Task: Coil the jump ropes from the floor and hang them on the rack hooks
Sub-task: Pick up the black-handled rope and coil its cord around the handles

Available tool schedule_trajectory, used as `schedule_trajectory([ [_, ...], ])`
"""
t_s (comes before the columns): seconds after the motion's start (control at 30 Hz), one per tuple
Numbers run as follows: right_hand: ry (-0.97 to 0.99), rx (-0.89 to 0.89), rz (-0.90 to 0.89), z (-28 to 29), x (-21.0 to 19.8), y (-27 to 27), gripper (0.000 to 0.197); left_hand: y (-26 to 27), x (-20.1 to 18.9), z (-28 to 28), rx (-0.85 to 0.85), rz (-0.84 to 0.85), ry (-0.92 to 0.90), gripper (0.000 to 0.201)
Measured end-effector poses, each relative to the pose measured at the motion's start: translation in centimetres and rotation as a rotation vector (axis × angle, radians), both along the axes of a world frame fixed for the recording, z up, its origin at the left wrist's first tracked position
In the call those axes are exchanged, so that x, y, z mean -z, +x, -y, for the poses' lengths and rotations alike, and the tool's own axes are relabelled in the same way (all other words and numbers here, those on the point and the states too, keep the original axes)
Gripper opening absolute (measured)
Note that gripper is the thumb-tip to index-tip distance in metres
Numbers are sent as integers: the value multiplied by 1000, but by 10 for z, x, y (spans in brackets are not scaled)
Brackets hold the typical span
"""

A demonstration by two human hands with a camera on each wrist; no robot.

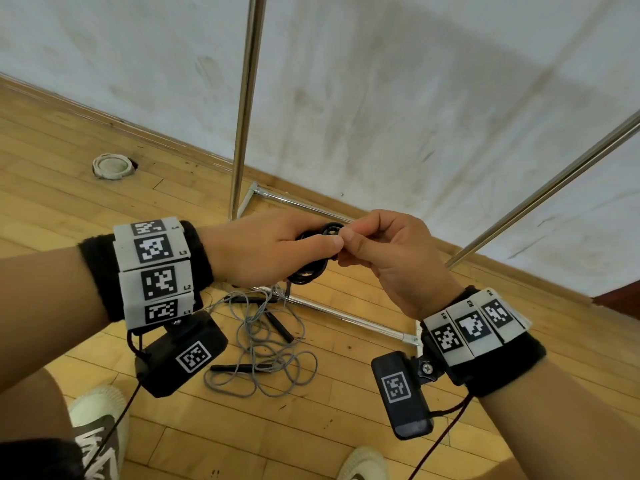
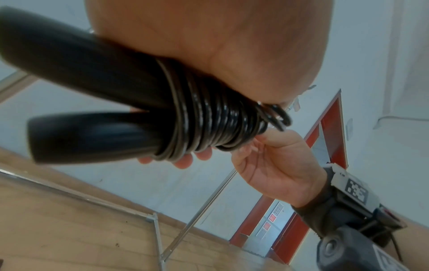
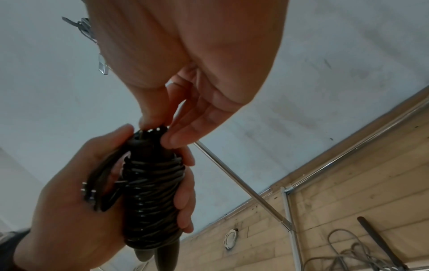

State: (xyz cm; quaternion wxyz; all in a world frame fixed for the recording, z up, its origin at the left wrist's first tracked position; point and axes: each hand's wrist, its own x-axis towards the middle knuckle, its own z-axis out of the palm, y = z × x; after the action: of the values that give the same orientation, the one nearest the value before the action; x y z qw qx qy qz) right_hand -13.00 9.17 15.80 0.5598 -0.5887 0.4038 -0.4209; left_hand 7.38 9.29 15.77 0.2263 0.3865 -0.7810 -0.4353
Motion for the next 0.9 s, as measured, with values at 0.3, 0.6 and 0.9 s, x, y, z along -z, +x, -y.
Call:
schedule_trajectory([
  [0.3, 221, -18, -49, 4, -6, 1, 35, 3, 0, 2, -85, 349, -522, 47],
  [0.6, 202, 13, -175, 5, -10, -1, 9, 2, 2, -1, -43, 337, -609, 51],
  [0.9, -112, 245, -292, 14, -20, -9, 12, 5, 3, 10, -38, 148, -219, 34],
])
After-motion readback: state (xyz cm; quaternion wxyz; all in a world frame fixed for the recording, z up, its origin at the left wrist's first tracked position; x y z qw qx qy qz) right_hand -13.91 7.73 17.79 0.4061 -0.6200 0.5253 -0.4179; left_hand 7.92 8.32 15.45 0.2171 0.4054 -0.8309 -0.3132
